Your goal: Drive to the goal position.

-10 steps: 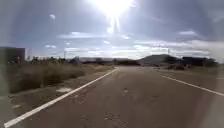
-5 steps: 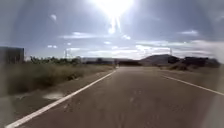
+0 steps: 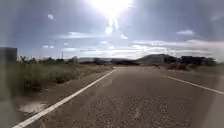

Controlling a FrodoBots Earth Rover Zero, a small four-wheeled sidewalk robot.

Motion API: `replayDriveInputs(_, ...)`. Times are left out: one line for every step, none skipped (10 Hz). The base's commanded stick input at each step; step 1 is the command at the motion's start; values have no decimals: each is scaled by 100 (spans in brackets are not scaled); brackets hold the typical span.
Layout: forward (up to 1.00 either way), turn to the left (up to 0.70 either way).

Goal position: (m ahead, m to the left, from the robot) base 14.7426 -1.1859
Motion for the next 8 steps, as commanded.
replayDriveInputs(100, 0)
replayDriveInputs(100, 0)
replayDriveInputs(100, 0)
replayDriveInputs(100, 0)
replayDriveInputs(100, 0)
replayDriveInputs(100, 0)
replayDriveInputs(100, 0)
replayDriveInputs(100, 0)
